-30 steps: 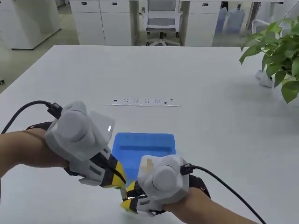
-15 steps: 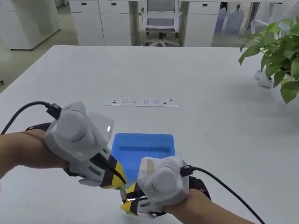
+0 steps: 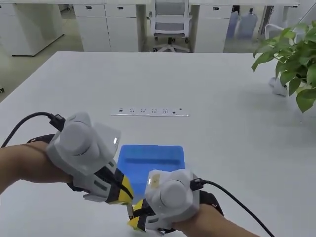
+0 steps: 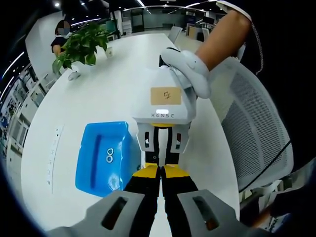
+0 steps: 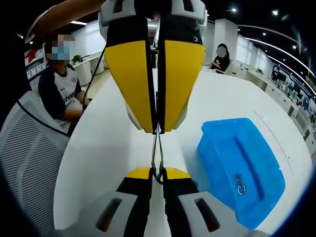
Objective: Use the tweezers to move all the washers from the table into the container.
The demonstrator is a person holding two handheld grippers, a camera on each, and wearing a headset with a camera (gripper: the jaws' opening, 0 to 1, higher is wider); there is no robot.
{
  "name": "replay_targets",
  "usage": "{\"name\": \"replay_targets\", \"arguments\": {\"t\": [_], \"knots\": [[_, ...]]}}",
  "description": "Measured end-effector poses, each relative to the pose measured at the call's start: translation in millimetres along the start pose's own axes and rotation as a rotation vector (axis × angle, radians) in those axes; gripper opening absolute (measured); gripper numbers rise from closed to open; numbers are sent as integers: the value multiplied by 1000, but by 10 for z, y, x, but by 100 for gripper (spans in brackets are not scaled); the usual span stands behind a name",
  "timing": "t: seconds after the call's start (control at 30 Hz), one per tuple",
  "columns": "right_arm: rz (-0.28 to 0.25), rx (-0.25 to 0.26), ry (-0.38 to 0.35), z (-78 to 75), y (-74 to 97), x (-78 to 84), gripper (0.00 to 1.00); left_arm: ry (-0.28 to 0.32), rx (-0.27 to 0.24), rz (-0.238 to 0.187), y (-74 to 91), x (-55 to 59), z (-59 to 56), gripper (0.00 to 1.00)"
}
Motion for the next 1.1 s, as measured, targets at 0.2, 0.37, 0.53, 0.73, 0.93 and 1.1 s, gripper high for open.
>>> {"name": "replay_targets", "arguments": {"t": [0.2, 0.37, 0.53, 0.73, 0.93, 1.1], "knots": [[-7, -4, 6, 9, 28, -44, 9, 3, -5, -6, 38, -42, -9, 5], [-22, 0, 15, 10, 75, -139, 9, 4, -10, -20, 116, -118, -19, 5], [-34, 4, 23, -11, 116, -218, 9, 1, -12, -36, 176, -199, -10, 5], [-43, 14, 29, -61, 181, -317, 9, -13, -8, -41, 228, -305, 26, 5], [-45, 26, 41, -156, 261, -416, 9, -28, -9, -48, 286, -406, 91, 5], [-55, 39, 33, -268, 320, -474, 9, -34, -17, -59, 327, -482, 208, 5]]}}
Point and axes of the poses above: the centre of the closed fingertips' face, and the gripper's own axes: y roughly backward along the fingers, z roughly to its left, x roughly out of its underside, the point moved 4 cm from there along y, roughly backward along the fingers, and after that the axes turned 12 degrees about -z, right-handed, at the moved point
